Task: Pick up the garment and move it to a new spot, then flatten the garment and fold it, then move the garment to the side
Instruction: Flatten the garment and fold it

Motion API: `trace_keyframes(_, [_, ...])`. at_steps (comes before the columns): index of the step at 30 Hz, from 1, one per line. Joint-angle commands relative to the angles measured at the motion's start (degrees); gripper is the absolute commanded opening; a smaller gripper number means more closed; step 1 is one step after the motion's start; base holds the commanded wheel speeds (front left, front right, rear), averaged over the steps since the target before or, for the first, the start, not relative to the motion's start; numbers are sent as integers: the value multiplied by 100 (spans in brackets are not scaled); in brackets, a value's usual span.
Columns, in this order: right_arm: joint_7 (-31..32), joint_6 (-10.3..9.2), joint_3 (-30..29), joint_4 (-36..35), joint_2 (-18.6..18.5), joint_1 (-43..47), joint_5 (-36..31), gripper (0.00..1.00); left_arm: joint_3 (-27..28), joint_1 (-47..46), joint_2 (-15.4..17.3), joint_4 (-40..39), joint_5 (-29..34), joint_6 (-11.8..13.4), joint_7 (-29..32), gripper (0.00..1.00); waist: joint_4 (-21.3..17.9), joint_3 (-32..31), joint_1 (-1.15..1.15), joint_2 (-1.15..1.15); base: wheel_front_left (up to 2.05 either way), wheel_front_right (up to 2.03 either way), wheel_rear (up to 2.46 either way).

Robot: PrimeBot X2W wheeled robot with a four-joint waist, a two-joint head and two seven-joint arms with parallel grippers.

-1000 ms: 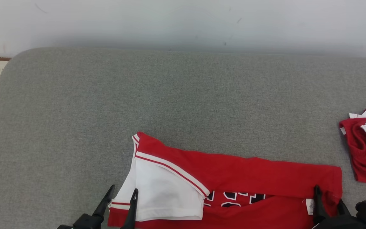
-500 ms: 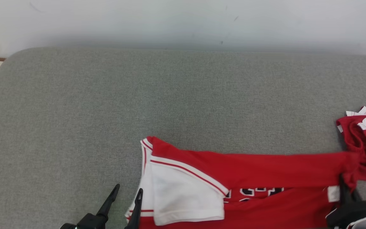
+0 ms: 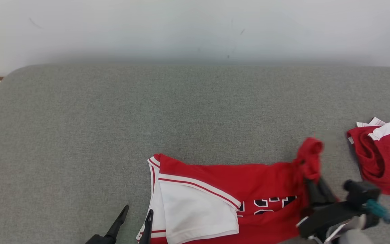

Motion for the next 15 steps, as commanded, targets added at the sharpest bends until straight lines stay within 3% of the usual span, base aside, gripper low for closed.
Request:
trace_keyframes(1, [0, -6, 369, -97, 4, 93, 97, 0, -28, 57, 4, 0, -16, -33, -31, 100, -30, -56, 0, -1, 0, 0, 0])
trace_keyframes(9, [3, -6, 2017, -73, 145, -353, 378, 0, -207, 12, 5, -45, -128, -6, -31, 100, 149, -129, 0, -1, 0, 0, 0])
trace_keyframes(15, [1, -6, 2655, 394, 337, -874, 437, 0, -412, -51, 5, -56, -200, 33, -29, 100, 648, -96, 0, -1, 0, 0, 0])
